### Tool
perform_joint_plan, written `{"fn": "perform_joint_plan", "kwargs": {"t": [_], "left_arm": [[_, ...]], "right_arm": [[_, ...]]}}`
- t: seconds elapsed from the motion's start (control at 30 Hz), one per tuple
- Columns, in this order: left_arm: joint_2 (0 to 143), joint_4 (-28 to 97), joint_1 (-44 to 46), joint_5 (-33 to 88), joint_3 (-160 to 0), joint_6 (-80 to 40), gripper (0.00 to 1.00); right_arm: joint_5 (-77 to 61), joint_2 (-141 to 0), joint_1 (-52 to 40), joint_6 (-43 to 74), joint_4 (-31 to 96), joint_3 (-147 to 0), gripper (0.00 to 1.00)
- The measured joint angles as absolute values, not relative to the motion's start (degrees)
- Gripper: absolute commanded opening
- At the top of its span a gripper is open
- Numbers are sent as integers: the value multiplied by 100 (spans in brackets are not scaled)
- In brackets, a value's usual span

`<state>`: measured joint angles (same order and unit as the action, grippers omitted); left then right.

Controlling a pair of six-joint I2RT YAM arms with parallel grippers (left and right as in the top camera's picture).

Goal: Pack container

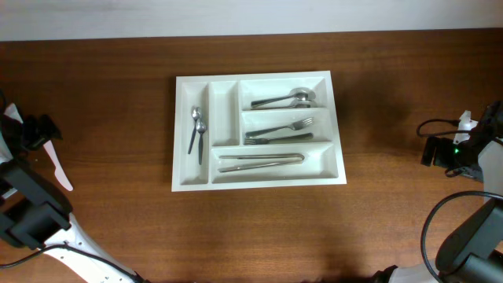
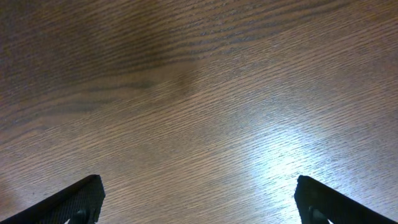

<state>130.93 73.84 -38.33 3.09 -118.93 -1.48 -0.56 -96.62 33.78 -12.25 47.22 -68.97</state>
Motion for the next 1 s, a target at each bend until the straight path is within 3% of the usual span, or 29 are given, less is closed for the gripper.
{"fn": "perform_joint_plan", "kwargs": {"t": [0.47,1.0], "left_arm": [[13093,7387,-3795,123,-11684,-126,93],[13093,7083,-3553,-346,-11375,-134,91]], "right_arm": [[-56,-9662,3378,-1223,4722,-6897,99],[-56,-9662,3378,-1221,4722,-6897,99]]}}
